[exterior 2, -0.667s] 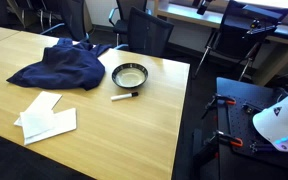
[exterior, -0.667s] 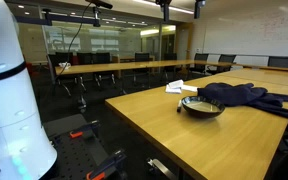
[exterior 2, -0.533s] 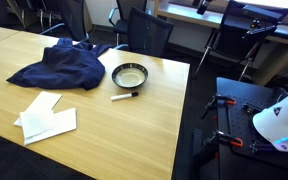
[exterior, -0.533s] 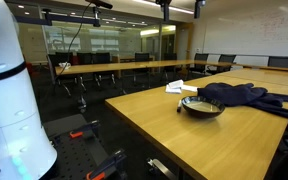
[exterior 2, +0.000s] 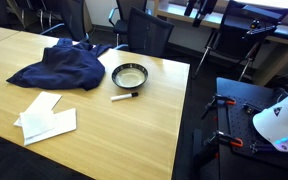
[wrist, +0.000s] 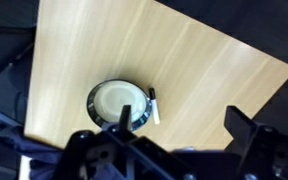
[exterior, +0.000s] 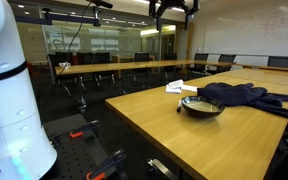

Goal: Pick the marker and put it in the bowl

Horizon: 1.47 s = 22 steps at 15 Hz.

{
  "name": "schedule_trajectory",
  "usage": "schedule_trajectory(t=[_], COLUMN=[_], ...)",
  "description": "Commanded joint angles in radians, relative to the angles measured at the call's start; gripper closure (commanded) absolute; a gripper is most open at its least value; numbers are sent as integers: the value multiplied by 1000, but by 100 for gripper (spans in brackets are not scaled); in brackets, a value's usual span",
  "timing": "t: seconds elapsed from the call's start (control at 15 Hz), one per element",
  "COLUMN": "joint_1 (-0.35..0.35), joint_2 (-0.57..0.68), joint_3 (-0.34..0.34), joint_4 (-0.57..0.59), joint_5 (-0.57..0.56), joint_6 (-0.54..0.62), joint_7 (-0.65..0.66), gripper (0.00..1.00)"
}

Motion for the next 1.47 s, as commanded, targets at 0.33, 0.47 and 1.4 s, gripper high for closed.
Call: schedule_trajectory(t=[0.33,0.47,1.4], joint_1=[125,92,-101], joint_2=[480,621,1343], joint_3=[147,195,366], joint_4=[136,233,934], joint_5=[90,122,-70], joint_6=[311,334,181], joint_7=[-196,-235,-234], gripper=[0,0,0])
